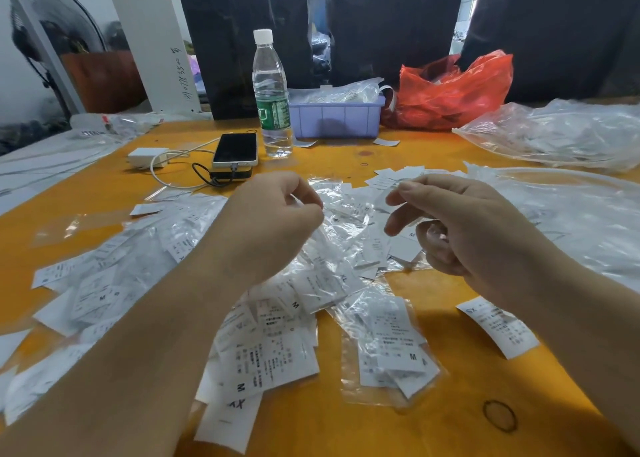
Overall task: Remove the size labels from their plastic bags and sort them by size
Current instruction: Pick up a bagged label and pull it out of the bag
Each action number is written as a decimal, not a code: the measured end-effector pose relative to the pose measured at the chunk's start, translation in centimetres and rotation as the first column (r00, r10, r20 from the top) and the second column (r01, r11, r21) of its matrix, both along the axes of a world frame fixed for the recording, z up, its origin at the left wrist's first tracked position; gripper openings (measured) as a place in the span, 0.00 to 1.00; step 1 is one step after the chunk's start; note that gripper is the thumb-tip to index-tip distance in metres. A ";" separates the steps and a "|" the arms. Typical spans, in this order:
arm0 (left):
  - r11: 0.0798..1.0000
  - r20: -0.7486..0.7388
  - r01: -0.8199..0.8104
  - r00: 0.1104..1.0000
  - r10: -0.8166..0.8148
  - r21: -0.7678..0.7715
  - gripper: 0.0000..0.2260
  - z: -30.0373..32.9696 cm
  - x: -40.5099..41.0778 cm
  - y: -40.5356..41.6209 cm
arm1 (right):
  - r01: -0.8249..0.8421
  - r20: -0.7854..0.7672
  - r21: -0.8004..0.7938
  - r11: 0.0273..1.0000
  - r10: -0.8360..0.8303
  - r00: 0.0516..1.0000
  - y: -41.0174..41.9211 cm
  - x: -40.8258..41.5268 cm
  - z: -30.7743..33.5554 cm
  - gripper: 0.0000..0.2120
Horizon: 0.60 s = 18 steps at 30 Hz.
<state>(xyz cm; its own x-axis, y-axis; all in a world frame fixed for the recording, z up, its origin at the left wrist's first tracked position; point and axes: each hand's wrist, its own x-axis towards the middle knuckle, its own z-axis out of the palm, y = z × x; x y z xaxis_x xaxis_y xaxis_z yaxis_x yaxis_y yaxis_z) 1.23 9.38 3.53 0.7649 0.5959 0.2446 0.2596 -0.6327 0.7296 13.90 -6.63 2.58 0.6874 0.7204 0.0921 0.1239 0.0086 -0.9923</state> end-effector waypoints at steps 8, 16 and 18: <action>0.948 -0.288 -0.122 0.934 0.210 0.294 0.05 -0.7 0.0 0.9 | -0.052 -0.013 -0.044 0.998 0.051 0.999 0.0 -0.2 -0.1 0.14; 0.950 0.002 0.240 0.969 -0.245 0.198 0.04 -1.5 0.5 -2.7 | -0.061 -0.098 0.001 0.998 0.061 0.993 0.3 -0.3 -0.5 0.21; 0.929 0.007 0.314 0.947 -0.321 0.198 0.07 -1.8 0.5 -3.3 | -0.109 -0.221 0.052 0.993 0.118 0.968 0.5 -0.6 -0.4 0.27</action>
<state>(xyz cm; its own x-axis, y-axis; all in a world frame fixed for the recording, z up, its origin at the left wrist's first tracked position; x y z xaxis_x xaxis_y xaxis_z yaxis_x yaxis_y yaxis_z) 1.73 6.11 1.74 0.8941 0.2622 0.3630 -0.0035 -0.8065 0.5913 13.29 -6.15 2.20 0.6079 0.7937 -0.0245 -0.1050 0.0497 -0.9932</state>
